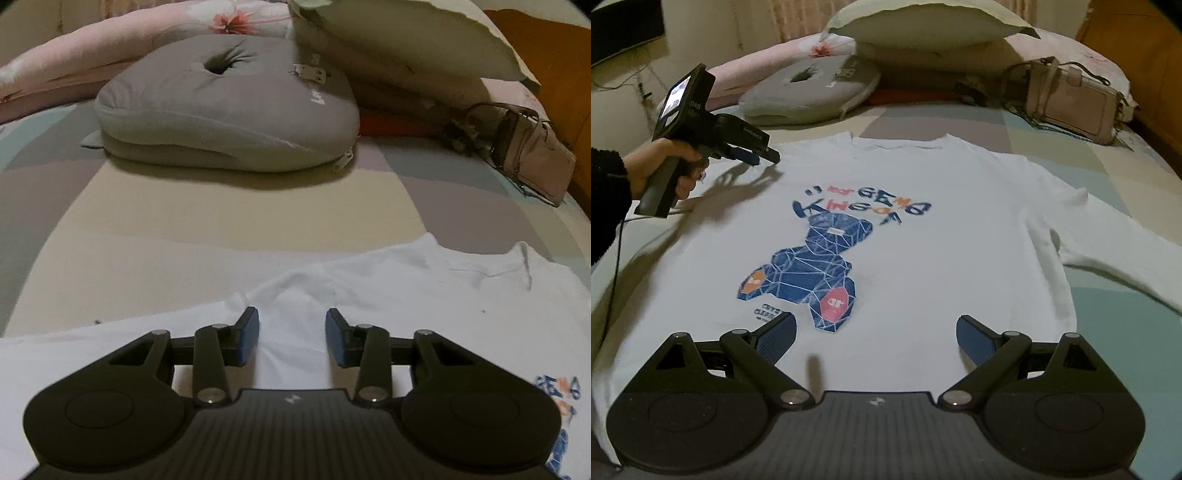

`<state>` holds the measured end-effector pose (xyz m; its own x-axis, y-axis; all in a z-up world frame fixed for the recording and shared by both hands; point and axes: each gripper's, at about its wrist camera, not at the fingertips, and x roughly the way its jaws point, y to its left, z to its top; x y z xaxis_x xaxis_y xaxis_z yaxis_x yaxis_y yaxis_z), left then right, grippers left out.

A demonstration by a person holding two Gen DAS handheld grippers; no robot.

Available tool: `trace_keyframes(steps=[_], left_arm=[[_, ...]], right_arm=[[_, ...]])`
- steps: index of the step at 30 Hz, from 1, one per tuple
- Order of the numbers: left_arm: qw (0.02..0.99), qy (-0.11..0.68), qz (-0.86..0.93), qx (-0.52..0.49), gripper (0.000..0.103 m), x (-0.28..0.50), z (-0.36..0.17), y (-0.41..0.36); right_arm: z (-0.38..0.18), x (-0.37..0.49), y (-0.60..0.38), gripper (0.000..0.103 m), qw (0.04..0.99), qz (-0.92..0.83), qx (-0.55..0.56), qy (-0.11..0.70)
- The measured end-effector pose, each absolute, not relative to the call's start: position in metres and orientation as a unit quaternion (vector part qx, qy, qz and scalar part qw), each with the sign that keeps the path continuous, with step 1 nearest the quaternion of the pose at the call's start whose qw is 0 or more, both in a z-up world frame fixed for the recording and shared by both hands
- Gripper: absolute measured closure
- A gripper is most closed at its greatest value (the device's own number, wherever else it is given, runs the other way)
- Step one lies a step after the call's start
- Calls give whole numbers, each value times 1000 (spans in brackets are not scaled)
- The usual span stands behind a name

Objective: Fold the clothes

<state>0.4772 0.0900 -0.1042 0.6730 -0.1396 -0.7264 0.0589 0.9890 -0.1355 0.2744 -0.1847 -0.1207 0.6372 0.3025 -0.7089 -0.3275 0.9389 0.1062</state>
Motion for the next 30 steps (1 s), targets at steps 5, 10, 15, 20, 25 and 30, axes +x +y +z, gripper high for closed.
trace_keyframes(steps=[5,10,15,20,25,30], left_arm=[[918,385,-97,9,48,422,-92,95],[910,411,-50,29,43,404,-122,124],[908,418,-26,32,46,391,-107,152],[927,372,-4,51,32,395,-99,163],[920,385,65,-13,30,404,-125,198],[928,361,83,-30,30,401,-125,224]], right_arm=[[-98,289,-188,4,895,217,-17,390],[-68,326,-157,2,887,267,-40,374],[-61,370,-124,1,883,271,-68,378],[-69,433,-87,1,879,261,-39,396],[-97,490,-36,1,878,221,-35,423],[-130,521,13,1,868,217,-67,442]])
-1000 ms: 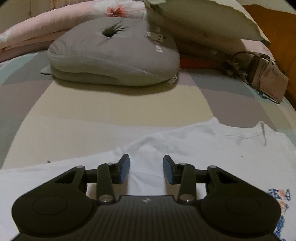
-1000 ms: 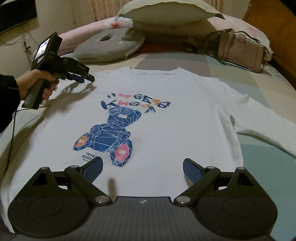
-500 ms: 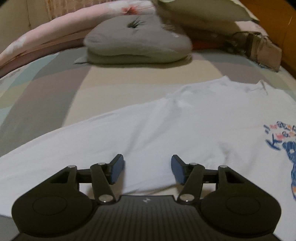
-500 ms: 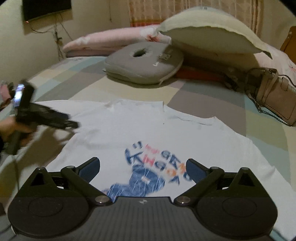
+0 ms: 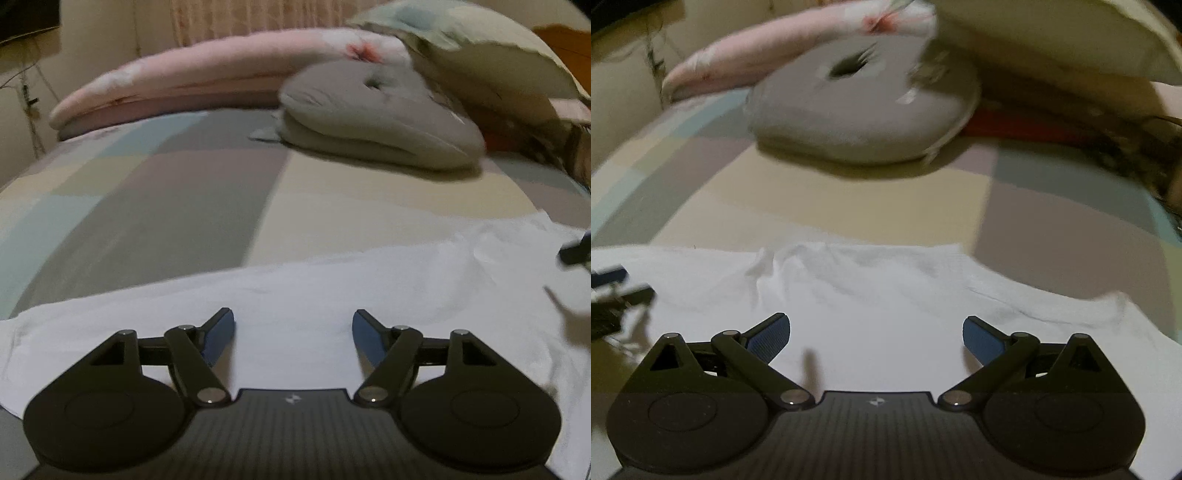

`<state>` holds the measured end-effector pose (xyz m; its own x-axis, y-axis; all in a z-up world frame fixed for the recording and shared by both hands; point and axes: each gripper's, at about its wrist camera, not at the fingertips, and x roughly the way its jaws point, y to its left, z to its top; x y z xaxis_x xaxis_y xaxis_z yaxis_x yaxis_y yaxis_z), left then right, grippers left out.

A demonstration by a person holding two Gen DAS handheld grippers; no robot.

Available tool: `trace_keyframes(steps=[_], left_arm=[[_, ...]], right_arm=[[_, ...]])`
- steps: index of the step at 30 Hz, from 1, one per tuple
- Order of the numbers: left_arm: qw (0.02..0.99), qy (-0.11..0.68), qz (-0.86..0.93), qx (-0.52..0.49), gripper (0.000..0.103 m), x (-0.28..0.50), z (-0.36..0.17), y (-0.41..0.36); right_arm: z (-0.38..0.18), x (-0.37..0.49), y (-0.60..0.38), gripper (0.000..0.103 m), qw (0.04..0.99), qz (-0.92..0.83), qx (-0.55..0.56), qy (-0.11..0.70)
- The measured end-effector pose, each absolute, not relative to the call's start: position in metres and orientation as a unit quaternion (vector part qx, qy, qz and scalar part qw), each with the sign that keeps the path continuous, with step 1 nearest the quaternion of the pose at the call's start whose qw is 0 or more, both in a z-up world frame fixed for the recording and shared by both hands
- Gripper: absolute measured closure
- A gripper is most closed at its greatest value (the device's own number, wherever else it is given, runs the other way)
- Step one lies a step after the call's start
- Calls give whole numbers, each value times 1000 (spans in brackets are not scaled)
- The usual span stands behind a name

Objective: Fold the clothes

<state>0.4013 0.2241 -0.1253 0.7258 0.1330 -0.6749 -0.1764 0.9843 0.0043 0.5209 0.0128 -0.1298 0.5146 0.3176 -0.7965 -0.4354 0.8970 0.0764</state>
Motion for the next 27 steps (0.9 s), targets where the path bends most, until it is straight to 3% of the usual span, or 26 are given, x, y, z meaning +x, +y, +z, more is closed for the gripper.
trace_keyframes(steps=[6,13,22,27], left_arm=[[924,361,87,-93,31,396,-121,257],[923,363,129,-20,30,380,-106,298],[906,382,166,-76,26,357,-125,365],[904,381,169,-94,31,349,-113,380]], right_arm=[[-157,542,46,0,877,202,-118,418],[-136,549,64,0,883,195,-87,419],[-156,535,107,0,863,211,-113,444],[-149,553,106,0,881,217,-84,413]])
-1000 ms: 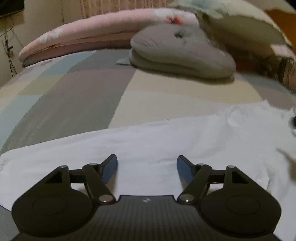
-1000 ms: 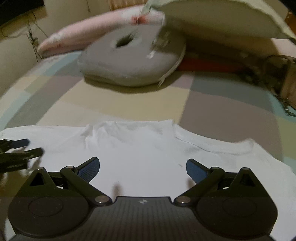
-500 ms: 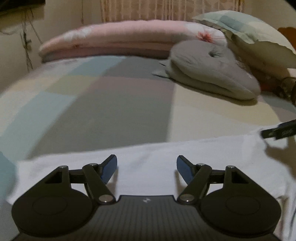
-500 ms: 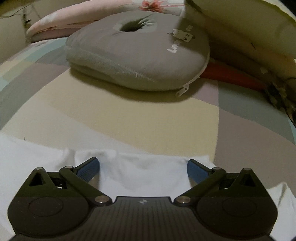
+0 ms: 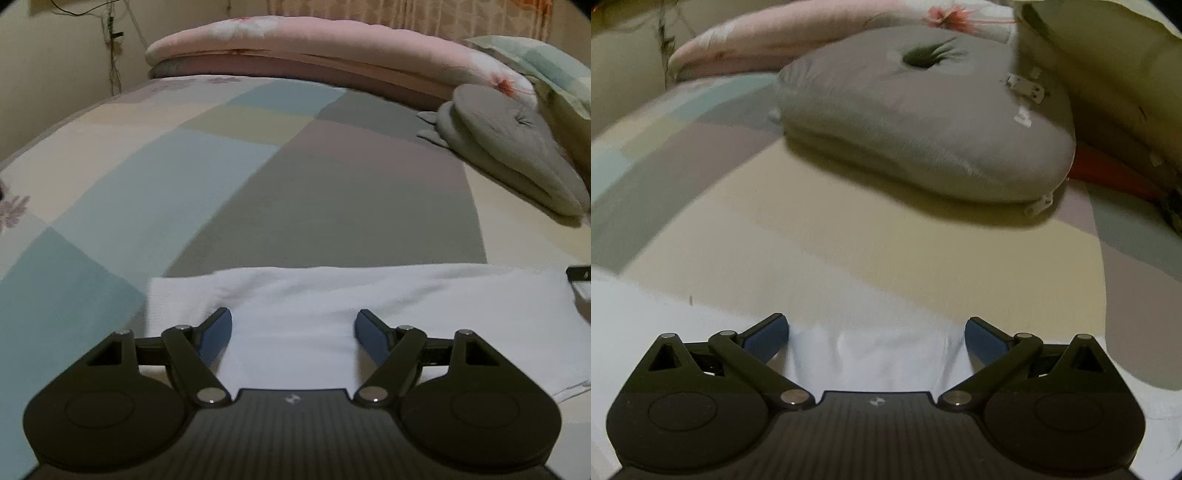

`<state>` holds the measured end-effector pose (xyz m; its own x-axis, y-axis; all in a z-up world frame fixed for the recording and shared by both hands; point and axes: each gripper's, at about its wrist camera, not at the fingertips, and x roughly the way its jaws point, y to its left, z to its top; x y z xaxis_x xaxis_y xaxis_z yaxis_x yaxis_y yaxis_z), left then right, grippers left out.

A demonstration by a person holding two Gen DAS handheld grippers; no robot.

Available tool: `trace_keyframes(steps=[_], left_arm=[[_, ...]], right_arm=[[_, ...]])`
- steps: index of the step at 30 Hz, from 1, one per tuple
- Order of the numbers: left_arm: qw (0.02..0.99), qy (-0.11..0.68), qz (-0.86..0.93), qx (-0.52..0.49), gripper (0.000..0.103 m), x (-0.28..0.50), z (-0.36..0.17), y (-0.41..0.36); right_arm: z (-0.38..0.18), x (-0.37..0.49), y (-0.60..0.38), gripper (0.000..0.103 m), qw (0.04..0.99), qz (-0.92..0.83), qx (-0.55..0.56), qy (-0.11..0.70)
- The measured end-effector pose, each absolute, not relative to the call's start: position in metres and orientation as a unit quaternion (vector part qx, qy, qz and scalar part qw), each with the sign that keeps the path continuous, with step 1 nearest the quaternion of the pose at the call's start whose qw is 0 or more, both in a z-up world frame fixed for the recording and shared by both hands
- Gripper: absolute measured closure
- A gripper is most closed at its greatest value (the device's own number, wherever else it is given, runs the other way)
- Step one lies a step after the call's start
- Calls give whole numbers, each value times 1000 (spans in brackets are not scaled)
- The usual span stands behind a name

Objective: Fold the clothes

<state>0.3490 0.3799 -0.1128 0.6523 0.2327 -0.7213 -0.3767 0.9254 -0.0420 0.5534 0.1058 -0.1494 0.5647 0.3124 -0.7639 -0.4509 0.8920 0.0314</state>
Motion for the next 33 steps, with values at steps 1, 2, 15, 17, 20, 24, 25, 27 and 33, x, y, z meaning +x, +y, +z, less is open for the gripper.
trace_keyframes(steps=[1,2,15,17,20,24,25,27,33], left_arm=[[908,375,163,-92,31,346,-109,380],[913,368,153,-84,30,345,-107,378],[899,394,178,-65,30,346,-107,362],[909,383,150,-64,28,339,-92,344],[925,362,96,-60,22,332,-68,300],[937,347,1,-37,17,326,-48,228],[937,346,-28,-35,16,326,-48,210],[935,343,-85,-32,15,326,-48,175],[920,347,-181,30,15,328,-69,88]], right_arm=[[-144,555,102,0,880,220,-73,415],[-138,553,97,0,879,223,-66,416],[-154,556,69,0,890,181,-67,412],[-139,539,56,0,887,203,-52,411],[-117,508,28,0,887,211,-66,406],[-96,487,-45,0,881,193,-47,429],[-91,486,-67,0,881,180,-34,436],[-85,486,-113,0,876,163,0,454],[-98,497,-208,0,856,123,77,496]])
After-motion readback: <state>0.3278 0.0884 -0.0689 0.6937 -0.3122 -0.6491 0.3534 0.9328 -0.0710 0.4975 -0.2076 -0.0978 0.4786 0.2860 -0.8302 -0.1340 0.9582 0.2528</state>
